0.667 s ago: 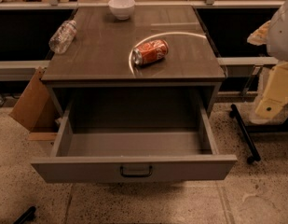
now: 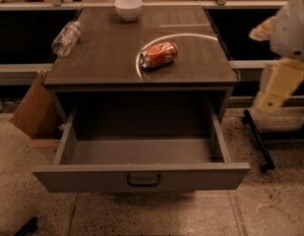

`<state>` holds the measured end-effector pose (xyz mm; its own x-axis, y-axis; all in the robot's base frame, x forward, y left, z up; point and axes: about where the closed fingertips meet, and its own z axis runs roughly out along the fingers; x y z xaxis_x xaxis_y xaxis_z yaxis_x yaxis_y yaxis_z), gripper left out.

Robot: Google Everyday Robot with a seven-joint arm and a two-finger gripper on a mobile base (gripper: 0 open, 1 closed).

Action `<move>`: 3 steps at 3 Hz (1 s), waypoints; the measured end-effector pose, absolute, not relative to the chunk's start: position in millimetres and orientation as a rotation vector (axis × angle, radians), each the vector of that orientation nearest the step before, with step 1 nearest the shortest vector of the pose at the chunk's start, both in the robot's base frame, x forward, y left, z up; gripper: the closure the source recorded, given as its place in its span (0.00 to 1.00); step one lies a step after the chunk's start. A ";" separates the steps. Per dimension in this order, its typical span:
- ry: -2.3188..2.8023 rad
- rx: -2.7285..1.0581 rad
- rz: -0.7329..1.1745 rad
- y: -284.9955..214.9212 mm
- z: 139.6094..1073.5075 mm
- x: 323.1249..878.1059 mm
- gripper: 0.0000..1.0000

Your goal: Place coke can into top drawer

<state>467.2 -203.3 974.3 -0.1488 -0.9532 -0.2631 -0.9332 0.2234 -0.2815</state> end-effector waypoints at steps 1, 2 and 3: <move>1.875 -1.783 0.014 -167.2 967.3 538.3 0.00; 1.730 -1.780 0.119 -137.0 956.0 591.5 0.00; 1.730 -1.780 0.119 -137.0 955.9 591.6 0.00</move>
Offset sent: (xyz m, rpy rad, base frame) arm 0.1746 0.0987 -0.0225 0.3607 -0.1900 0.3405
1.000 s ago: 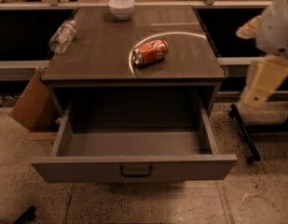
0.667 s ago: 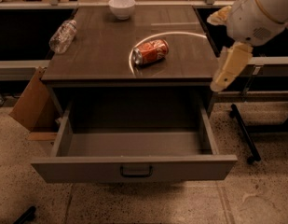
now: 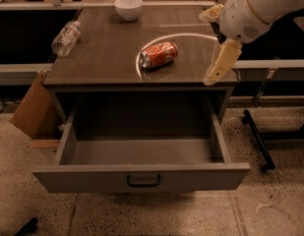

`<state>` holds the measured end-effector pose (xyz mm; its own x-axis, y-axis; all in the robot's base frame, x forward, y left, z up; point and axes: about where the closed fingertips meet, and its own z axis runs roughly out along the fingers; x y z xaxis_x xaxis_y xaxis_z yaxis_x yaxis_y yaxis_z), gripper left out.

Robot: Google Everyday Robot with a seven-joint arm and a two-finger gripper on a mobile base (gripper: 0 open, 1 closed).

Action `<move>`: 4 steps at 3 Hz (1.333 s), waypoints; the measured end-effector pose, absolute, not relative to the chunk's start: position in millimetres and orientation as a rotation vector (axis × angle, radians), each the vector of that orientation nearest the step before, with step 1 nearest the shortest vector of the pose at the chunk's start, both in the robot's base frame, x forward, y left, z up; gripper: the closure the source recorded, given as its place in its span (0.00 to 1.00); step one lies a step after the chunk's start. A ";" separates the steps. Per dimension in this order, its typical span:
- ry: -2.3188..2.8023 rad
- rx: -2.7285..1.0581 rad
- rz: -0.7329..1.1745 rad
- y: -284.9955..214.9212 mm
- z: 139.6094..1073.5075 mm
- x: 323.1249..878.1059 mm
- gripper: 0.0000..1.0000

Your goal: Place coke can into top drawer

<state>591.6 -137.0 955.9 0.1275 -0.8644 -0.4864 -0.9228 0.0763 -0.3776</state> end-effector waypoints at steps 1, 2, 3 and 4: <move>1.740 -1.794 0.056 -140.2 941.8 621.1 0.00; 1.742 -1.843 0.019 -139.7 922.9 657.3 0.00; 1.737 -1.889 -0.014 -134.1 908.3 684.7 0.00; 1.719 -1.929 -0.031 -126.0 901.6 701.7 0.00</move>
Offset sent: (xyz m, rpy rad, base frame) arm 0.1122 -0.0051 -0.0507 -0.1525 -0.0317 0.0184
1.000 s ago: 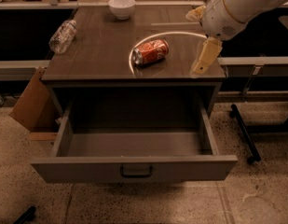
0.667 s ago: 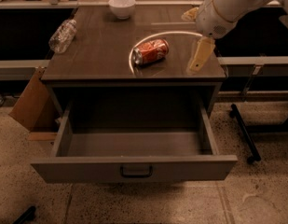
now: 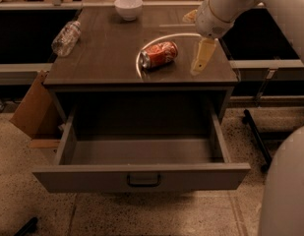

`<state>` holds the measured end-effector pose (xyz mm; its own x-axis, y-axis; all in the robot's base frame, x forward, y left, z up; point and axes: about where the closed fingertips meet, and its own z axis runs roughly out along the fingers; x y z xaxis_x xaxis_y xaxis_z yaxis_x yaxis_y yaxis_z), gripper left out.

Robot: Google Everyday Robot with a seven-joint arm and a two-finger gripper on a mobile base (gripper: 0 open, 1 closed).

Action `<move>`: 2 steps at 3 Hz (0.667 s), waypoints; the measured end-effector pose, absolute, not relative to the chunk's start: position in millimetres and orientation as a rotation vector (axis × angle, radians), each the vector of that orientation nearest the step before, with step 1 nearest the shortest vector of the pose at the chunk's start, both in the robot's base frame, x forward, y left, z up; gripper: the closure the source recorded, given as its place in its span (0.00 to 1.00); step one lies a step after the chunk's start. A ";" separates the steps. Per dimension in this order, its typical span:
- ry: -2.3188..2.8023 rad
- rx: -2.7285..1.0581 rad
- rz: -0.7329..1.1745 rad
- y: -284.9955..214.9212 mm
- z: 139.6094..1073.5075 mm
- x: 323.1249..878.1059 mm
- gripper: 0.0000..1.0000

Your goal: Place coke can into top drawer

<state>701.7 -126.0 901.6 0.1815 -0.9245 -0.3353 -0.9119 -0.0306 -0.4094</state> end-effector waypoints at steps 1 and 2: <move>1.695 -1.962 -0.020 -113.9 893.5 713.7 0.00; 1.679 -1.984 -0.006 -105.5 887.0 722.4 0.00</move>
Offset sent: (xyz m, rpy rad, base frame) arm 0.0361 0.0266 -0.0166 -0.0084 0.0179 0.0782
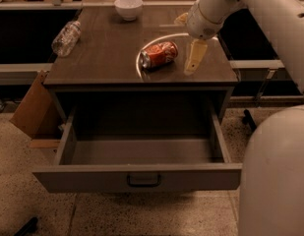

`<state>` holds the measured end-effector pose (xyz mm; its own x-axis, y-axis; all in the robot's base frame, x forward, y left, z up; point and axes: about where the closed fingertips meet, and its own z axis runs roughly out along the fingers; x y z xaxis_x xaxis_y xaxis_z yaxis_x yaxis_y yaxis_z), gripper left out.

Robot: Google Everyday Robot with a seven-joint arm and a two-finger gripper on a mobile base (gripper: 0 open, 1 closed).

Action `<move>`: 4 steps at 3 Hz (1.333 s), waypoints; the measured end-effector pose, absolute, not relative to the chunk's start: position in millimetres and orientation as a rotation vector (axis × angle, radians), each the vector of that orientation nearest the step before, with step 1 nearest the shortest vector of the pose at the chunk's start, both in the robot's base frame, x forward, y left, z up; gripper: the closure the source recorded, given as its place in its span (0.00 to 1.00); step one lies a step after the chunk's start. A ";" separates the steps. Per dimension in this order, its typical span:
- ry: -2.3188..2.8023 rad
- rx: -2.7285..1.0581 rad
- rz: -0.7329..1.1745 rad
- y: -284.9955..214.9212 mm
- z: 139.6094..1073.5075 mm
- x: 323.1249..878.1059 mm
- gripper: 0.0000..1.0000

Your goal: Place coke can into top drawer

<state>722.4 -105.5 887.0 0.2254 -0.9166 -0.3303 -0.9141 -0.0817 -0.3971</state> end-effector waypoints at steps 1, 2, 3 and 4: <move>1.660 -2.014 0.011 -96.9 880.8 729.5 0.00; 1.640 -2.044 0.026 -87.4 876.8 734.2 0.00; 1.626 -2.079 0.041 -78.7 870.5 737.5 0.00; 1.621 -2.106 0.057 -73.2 865.5 738.6 0.00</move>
Offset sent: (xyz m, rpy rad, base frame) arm 0.0187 0.0256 -0.0057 -0.0180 0.0241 0.0866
